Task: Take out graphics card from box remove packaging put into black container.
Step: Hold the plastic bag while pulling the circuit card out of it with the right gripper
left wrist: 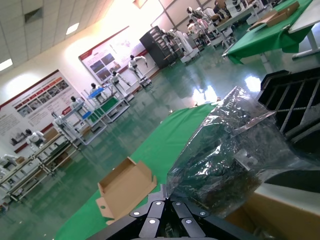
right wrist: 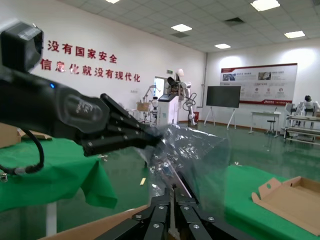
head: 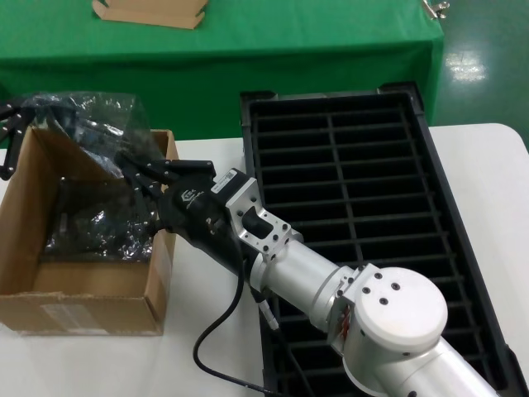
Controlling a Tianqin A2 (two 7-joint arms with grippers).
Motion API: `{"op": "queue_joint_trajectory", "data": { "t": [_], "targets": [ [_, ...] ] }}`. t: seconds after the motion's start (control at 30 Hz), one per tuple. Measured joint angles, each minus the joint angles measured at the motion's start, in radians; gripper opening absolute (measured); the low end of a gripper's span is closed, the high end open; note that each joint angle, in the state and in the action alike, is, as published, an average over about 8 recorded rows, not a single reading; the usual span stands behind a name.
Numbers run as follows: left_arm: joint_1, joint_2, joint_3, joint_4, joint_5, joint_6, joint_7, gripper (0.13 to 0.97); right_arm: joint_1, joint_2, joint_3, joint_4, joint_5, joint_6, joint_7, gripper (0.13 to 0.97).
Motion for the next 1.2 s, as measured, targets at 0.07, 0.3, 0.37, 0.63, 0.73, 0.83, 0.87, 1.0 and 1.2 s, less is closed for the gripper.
{"op": "queue_joint_trajectory", "data": {
  "t": [0.07, 0.3, 0.37, 0.63, 0.73, 0.83, 0.87, 1.0, 1.2],
  "targets": [
    [0.011, -0.004, -0.007, -0.012, -0.004, 0.000, -0.001, 0.139, 0.006, 0.000, -0.003, -0.013, 0.016, 0.002, -0.013, 0.176],
    [0.047, -0.023, -0.023, -0.051, -0.006, -0.012, -0.020, 0.139, 0.034, 0.000, -0.022, -0.060, 0.087, 0.009, -0.066, 0.141],
    [0.055, -0.028, -0.026, -0.059, -0.005, -0.016, -0.025, 0.139, 0.040, 0.000, -0.026, -0.071, 0.106, 0.009, -0.079, 0.136],
    [0.093, -0.045, -0.033, -0.089, -0.007, -0.011, -0.033, 0.139, 0.055, 0.000, -0.039, -0.099, 0.162, 0.008, -0.120, 0.135],
    [0.106, -0.049, -0.033, -0.098, -0.007, -0.010, -0.034, 0.139, 0.056, 0.000, -0.038, -0.103, 0.168, 0.004, -0.126, 0.135],
    [0.116, -0.051, -0.032, -0.107, -0.005, -0.010, -0.035, 0.139, 0.053, 0.000, -0.033, -0.101, 0.164, -0.002, -0.127, 0.135],
    [0.118, -0.051, -0.031, -0.110, -0.004, -0.010, -0.035, 0.139, 0.052, 0.000, -0.031, -0.100, 0.161, -0.004, -0.126, 0.135],
    [0.120, -0.049, -0.024, -0.116, -0.001, -0.009, -0.035, 0.139, 0.047, 0.000, -0.023, -0.090, 0.142, -0.012, -0.118, 0.135],
    [0.112, -0.042, -0.013, -0.115, 0.000, -0.003, -0.032, 0.139, 0.039, 0.000, -0.008, -0.073, 0.108, -0.025, -0.097, 0.137]
  ]
}}
